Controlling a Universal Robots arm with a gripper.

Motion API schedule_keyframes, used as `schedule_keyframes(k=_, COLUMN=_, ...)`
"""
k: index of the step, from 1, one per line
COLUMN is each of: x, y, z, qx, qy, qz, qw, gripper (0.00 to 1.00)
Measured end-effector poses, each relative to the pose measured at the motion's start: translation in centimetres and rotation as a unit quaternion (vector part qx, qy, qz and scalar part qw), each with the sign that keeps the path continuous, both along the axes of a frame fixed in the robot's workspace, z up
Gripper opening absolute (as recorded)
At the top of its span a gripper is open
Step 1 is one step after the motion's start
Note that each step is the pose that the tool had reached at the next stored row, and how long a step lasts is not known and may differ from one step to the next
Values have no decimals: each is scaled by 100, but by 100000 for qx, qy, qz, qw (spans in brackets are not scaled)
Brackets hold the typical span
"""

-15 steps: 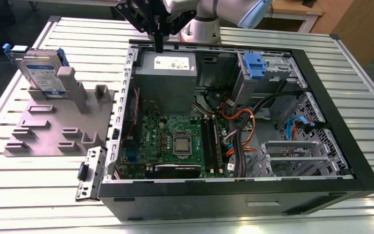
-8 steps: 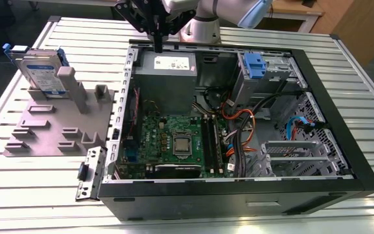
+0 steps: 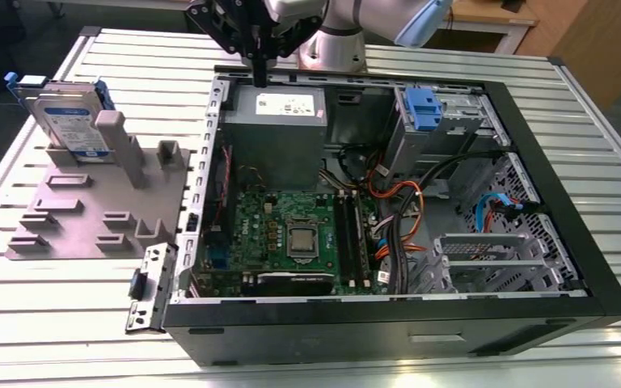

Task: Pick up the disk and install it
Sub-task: 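Reach for the disk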

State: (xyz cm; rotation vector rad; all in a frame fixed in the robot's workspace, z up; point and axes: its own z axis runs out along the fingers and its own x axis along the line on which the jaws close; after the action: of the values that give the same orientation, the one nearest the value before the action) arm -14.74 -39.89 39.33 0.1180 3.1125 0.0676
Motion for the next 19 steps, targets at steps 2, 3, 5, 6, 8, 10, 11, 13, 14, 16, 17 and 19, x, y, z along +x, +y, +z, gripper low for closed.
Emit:
schedule_keyframes(k=2, x=-3, y=0, z=0, qx=0, qy=0, qz=3, qw=100000, gripper=11)
schedule_keyframes(k=3, x=-3, y=0, z=0, qx=-1, qy=1, qz=3, qw=100000, gripper=11)
schedule_keyframes(k=5, x=-4, y=0, z=0, qx=-1, qy=0, qz=1, qw=100000, gripper=11)
schedule_keyframes(k=6, x=-5, y=0, z=0, qx=-2, qy=1, qz=-1, qw=100000, gripper=11)
schedule_keyframes(k=8, x=-12, y=0, z=0, qx=1, qy=0, qz=-10, qw=100000, gripper=11)
schedule_keyframes(k=10, x=-22, y=0, z=0, qx=-3, qy=0, qz=0, qw=100000, gripper=11)
schedule_keyframes(k=11, x=-27, y=0, z=0, qx=0, qy=-2, qz=-3, qw=100000, gripper=11)
schedule_keyframes(k=13, x=-38, y=0, z=0, qx=0, qy=-3, qz=-1, qw=100000, gripper=11)
schedule_keyframes(k=14, x=-44, y=0, z=0, qx=3, qy=-4, qz=-1, qw=100000, gripper=11)
schedule_keyframes(k=16, x=-60, y=0, z=0, qx=-2, qy=1, qz=-3, qw=100000, gripper=11)
schedule_keyframes(k=17, x=-70, y=0, z=0, qx=-1, qy=1, qz=-1, qw=100000, gripper=11)
schedule_keyframes(k=19, x=-99, y=0, z=0, qx=0, qy=-1, qz=0, qw=100000, gripper=11)
